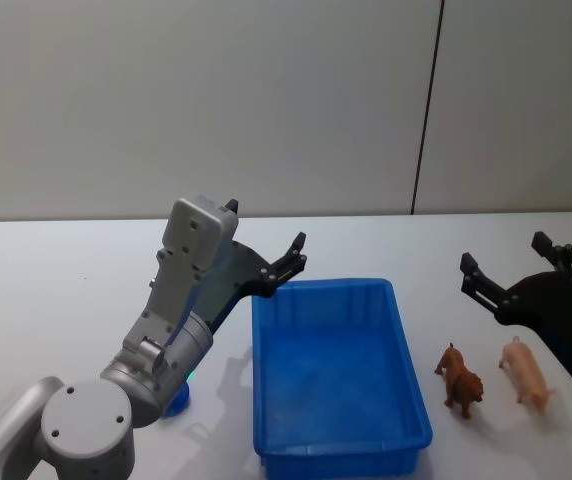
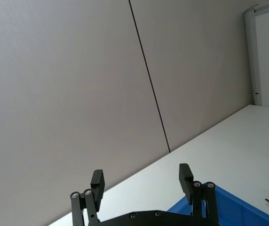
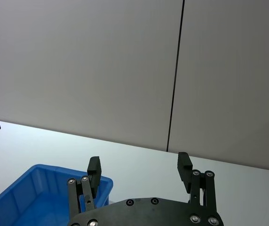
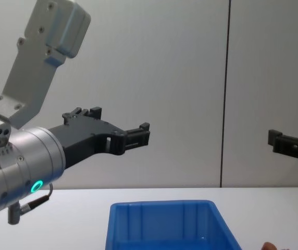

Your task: Pick up the two dolls from the table and place them into the box.

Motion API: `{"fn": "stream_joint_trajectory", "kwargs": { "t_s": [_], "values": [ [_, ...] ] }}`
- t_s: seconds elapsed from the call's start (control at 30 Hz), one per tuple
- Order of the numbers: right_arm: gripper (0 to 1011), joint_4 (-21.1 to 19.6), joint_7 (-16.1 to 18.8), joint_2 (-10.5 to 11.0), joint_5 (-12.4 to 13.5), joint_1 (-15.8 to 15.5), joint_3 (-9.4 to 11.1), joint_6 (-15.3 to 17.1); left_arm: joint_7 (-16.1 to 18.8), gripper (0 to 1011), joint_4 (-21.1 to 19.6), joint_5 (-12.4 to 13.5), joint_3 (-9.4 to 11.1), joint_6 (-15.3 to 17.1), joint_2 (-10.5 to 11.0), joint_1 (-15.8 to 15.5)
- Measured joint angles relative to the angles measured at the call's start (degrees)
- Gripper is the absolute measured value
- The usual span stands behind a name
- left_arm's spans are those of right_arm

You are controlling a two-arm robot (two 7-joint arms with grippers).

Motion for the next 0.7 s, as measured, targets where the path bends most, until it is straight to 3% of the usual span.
{"fn": "stream_joint_trajectory", "kwargs": {
  "t_s": [0.7],
  "values": [
    [1001,0.0,0.0,0.0,0.0,0.0,0.0,0.0,0.0,1003,0.0,0.0,0.0,0.0,0.0,0.0]
  ]
}}
